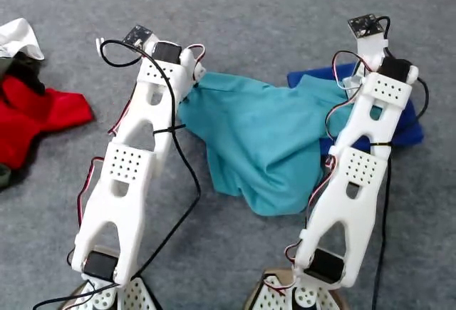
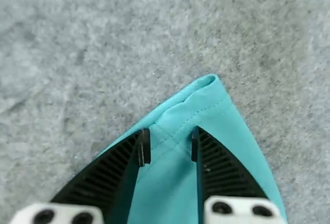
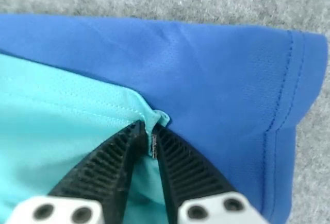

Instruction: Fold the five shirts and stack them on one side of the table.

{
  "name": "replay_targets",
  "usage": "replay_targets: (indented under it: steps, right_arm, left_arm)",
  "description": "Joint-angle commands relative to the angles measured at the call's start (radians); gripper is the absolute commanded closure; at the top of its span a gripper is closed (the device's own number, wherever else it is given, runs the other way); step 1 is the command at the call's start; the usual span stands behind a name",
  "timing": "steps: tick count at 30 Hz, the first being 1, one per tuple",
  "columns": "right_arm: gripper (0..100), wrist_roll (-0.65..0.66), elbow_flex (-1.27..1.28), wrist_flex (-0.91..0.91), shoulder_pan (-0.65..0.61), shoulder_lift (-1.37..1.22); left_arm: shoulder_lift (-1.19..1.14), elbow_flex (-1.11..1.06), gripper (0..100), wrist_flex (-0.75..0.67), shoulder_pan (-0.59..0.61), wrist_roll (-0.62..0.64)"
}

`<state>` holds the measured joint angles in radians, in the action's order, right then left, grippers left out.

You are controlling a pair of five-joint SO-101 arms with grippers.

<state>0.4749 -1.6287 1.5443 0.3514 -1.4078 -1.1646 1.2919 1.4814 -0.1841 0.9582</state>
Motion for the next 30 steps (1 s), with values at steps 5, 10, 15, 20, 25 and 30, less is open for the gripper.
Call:
replay_targets:
  steps: [5,10,15,20,25,30]
  right_arm:
    - [99.6,0.014,-0.033,-0.006,-0.018,0.005]
    - [99.6,0.014,-0.033,-0.006,-0.018,0.005]
    - [99.6,0.014,-0.033,-0.006,-0.018,0.005]
    - [99.6,0.014,-0.033,-0.006,-0.018,0.005]
    - [99.6,0.014,-0.033,-0.006,-0.018,0.005]
    - [99.6,0.014,-0.033,-0.006,-0.018,0.005]
  left_arm:
    - [0.012,0.092,85,0.035,0.014,0.003]
    - [0.005,0.083,85,0.035,0.032,0.003]
    - [-0.05,0.086,85,0.035,0.029,0.003]
    - [-0.076,0.095,85,0.034,0.032,0.003]
    - [-0.077,0.137,86,0.041,0.026,0.003]
    - [-0.085,0.144,89,0.037,0.025,0.0]
